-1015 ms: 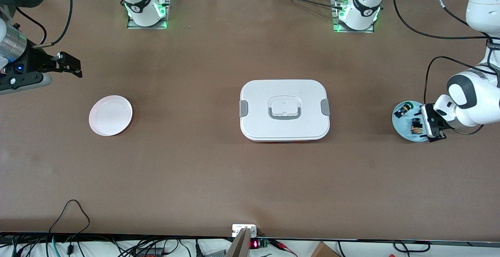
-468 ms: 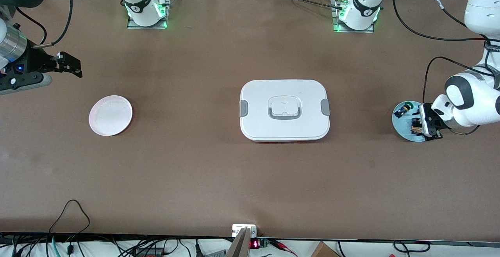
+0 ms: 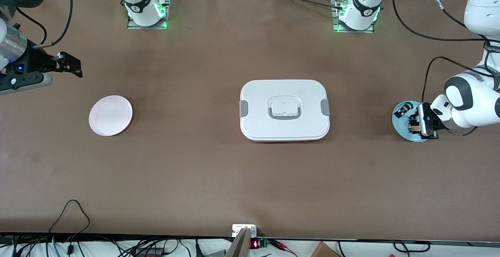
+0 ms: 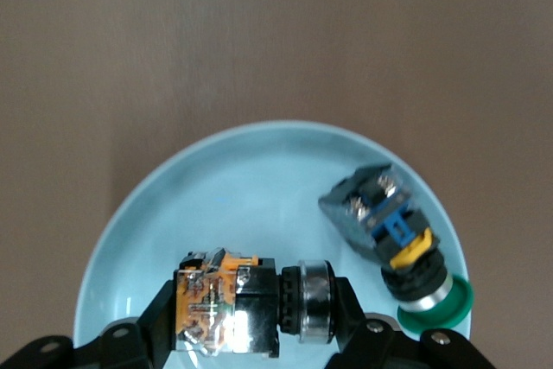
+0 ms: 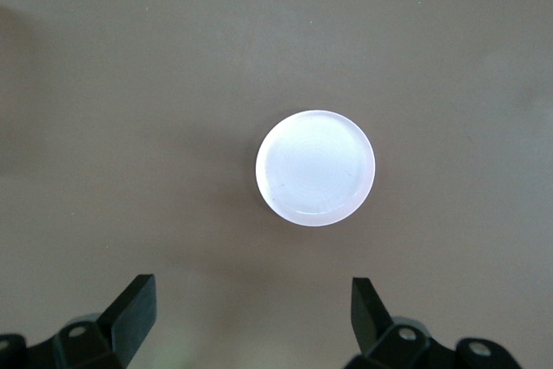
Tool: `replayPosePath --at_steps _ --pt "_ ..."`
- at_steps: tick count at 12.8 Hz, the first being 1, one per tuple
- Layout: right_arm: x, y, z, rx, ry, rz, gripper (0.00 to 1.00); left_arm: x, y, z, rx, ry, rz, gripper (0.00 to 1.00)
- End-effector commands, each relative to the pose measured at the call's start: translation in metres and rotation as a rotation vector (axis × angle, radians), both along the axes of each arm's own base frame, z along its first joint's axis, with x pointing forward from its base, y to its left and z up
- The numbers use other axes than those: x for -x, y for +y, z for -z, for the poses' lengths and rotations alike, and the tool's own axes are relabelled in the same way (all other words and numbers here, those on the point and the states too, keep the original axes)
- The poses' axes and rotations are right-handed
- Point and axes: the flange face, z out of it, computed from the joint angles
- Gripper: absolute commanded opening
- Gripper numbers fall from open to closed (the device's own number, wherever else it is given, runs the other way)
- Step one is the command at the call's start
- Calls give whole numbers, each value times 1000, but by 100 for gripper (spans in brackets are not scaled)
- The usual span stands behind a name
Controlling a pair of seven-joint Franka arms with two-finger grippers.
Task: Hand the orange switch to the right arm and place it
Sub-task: 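Lift the switch with the left gripper and carry it over the box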
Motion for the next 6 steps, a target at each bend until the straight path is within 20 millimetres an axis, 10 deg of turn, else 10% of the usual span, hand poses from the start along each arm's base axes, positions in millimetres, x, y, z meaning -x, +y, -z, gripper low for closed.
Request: replayPosePath --at_steps 1,6 --pt "0 0 -4 14 7 14 100 -18 -14 -39 95 28 23 31" --pt "0 4 -5 14 2 11 100 -19 -101 -98 488 129 -1 31"
